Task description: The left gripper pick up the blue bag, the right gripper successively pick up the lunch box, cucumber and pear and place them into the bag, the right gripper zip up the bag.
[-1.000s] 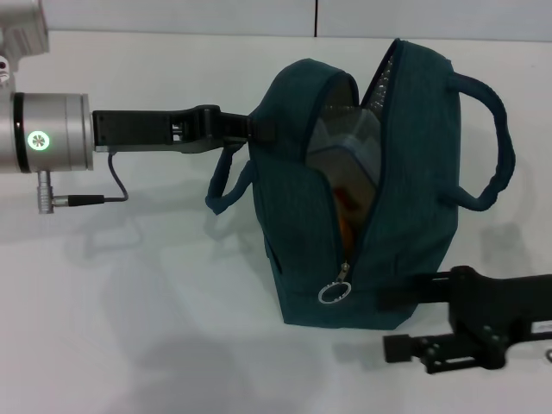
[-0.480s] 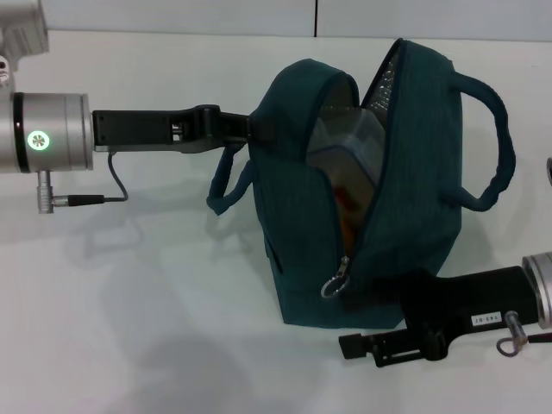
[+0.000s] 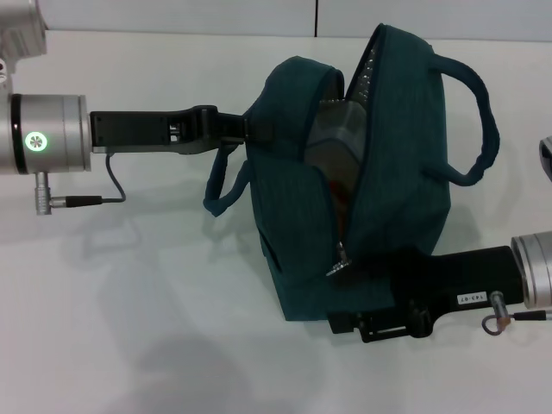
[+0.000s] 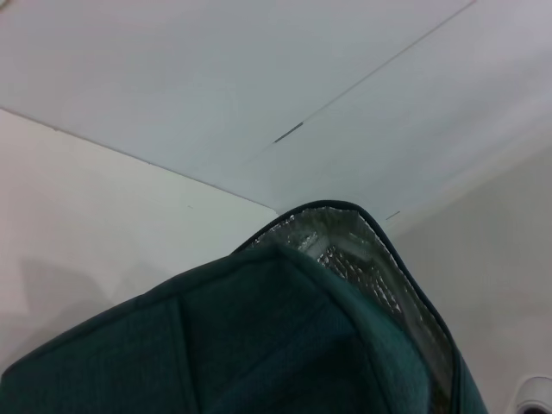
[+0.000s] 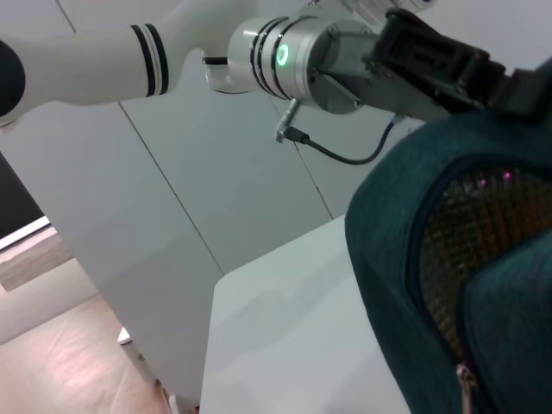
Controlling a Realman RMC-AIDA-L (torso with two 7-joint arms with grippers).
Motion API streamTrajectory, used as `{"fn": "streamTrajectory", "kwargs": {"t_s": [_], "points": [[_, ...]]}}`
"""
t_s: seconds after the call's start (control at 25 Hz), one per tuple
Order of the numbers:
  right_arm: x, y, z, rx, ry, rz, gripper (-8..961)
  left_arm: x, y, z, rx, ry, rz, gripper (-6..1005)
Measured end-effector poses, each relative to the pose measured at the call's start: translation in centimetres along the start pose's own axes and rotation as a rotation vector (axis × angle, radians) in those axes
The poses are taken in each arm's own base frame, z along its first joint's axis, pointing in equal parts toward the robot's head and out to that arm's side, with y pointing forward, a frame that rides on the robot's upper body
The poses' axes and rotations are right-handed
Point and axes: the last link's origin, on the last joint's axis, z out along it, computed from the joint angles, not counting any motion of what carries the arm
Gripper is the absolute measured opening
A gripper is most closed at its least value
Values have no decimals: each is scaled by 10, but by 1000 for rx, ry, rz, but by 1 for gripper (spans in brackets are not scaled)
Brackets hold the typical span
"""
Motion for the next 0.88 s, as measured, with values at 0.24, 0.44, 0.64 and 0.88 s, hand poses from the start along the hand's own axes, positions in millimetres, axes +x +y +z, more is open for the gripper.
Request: {"fn": "streamTrajectory", "kwargs": {"t_s": [0.24, 0.44, 0.64, 0.88], "points": [[-4, 3, 2, -25, -18, -18, 692, -1, 0, 0, 1, 1, -2, 127], [-4, -3, 2, 28, -41, -21, 691, 0, 0, 0, 1, 1, 1, 128], [-2, 2, 5, -5, -25, -23, 691, -1, -1, -1, 3, 3, 1, 128], [-1, 0, 1, 25, -49, -13, 692, -1, -1, -2, 4, 5, 1, 129]]}}
